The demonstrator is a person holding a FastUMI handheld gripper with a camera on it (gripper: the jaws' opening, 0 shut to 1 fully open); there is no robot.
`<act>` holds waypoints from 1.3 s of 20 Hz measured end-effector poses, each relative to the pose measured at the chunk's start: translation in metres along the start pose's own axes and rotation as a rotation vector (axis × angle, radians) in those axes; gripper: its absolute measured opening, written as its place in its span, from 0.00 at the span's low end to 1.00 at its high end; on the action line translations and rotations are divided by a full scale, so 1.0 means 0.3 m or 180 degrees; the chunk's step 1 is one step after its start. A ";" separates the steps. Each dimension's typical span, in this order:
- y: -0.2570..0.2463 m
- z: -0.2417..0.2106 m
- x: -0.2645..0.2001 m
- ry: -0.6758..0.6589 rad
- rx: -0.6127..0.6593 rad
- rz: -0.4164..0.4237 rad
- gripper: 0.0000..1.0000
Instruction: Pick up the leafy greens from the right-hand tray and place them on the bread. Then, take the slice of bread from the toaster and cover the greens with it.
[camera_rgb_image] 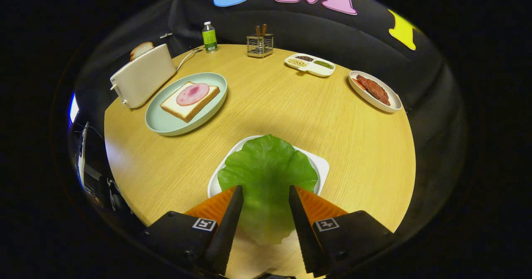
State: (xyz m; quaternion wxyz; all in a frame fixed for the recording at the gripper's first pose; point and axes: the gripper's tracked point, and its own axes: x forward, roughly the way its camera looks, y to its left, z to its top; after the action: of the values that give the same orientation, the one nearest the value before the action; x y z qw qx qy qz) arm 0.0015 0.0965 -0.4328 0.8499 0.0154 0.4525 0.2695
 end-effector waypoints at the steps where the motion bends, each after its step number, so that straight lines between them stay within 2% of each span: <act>1: -0.004 -0.007 0.018 0.0049 0.0022 0.0012 0.71; 3: -0.008 -0.017 0.034 0.0106 0.0020 0.0030 0.71; 4: -0.009 -0.010 0.041 0.0090 0.0014 0.0023 0.67; 6: -0.006 -0.010 0.033 0.0110 0.0016 0.0024 0.67; 7: -0.003 -0.019 0.033 0.0125 0.0001 0.0028 0.64; 9: 0.015 -0.022 0.039 0.0123 -0.0046 0.0041 0.48; 10: 0.022 -0.022 0.044 0.0119 -0.0074 0.0034 0.27; 11: 0.021 -0.023 0.040 0.0101 -0.0089 0.0041 0.16; 13: 0.026 -0.022 0.033 0.0127 -0.0013 0.0068 0.08; 19: 0.009 0.056 -0.050 -0.0156 0.0165 -0.0001 0.08; 26: 0.110 0.245 -0.211 -0.0555 0.0036 0.0001 0.08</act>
State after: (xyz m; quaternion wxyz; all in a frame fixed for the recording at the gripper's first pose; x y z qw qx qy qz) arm 0.0158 0.1108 -0.3323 0.8860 0.0437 0.3783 0.2647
